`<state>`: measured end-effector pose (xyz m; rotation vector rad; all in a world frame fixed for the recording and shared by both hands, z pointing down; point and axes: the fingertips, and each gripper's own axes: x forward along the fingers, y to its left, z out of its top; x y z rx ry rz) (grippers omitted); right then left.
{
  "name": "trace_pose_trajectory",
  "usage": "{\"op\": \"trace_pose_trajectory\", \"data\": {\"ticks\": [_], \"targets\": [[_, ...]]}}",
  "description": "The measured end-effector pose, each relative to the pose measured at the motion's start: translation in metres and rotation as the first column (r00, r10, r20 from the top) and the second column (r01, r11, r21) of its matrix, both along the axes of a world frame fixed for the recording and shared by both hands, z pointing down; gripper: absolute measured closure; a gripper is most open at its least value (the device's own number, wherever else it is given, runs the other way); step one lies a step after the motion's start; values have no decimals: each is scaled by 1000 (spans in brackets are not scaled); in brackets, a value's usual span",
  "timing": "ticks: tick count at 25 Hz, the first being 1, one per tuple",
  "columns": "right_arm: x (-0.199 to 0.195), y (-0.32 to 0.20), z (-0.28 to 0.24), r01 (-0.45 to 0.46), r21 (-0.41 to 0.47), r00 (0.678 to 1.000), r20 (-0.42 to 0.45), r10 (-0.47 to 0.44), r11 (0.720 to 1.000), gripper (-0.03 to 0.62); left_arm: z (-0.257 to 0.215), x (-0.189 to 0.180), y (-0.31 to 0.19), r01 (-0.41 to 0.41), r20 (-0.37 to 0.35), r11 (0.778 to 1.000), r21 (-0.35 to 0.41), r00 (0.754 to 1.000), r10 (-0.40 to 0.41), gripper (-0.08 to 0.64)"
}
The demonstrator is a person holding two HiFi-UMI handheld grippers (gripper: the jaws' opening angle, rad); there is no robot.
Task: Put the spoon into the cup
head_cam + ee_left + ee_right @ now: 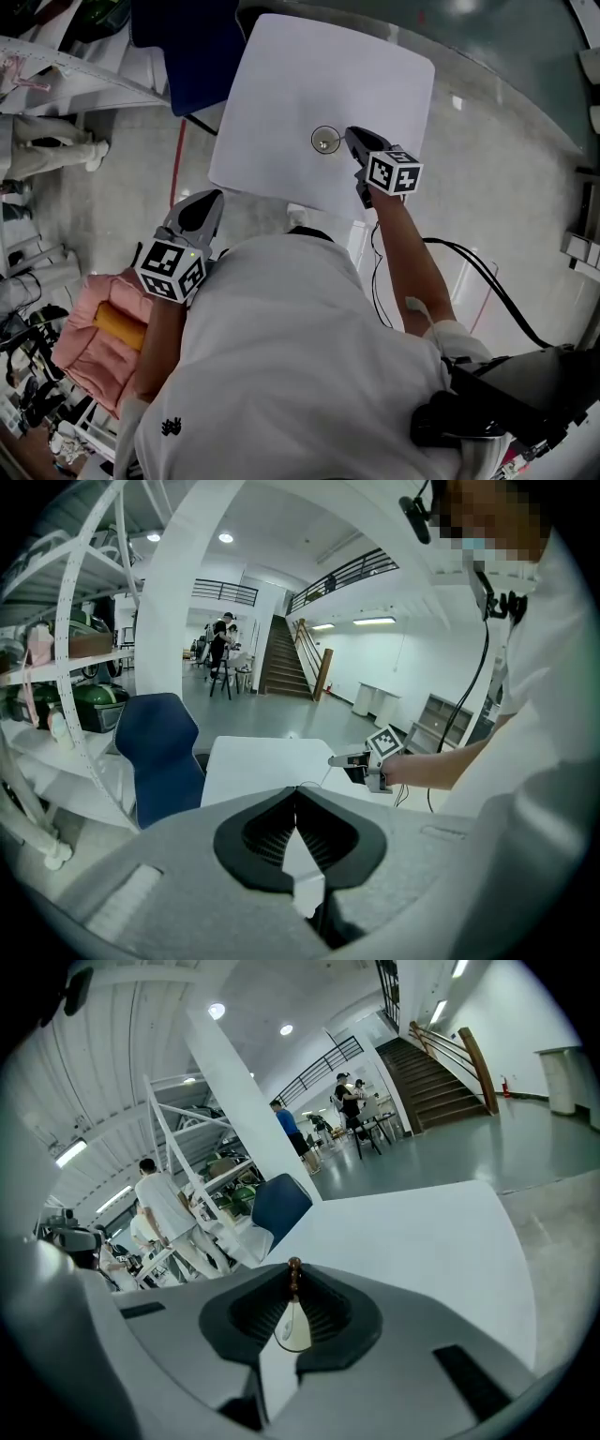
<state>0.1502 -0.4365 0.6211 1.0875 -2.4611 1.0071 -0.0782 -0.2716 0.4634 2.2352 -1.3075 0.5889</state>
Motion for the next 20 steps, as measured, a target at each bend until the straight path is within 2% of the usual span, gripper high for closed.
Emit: {"op": "trace_pose_trajectory", "data": {"ticks": [10, 20], "targets": [[-4, -8, 35, 6, -59, 1000, -11, -7, 998, 548, 7, -1, -11, -20, 45, 999, -28, 999, 21, 548], [-7, -12, 68, 8, -103, 999, -33, -12, 995, 548, 19, -6, -16, -6, 56, 998, -57, 998, 9, 548]]}}
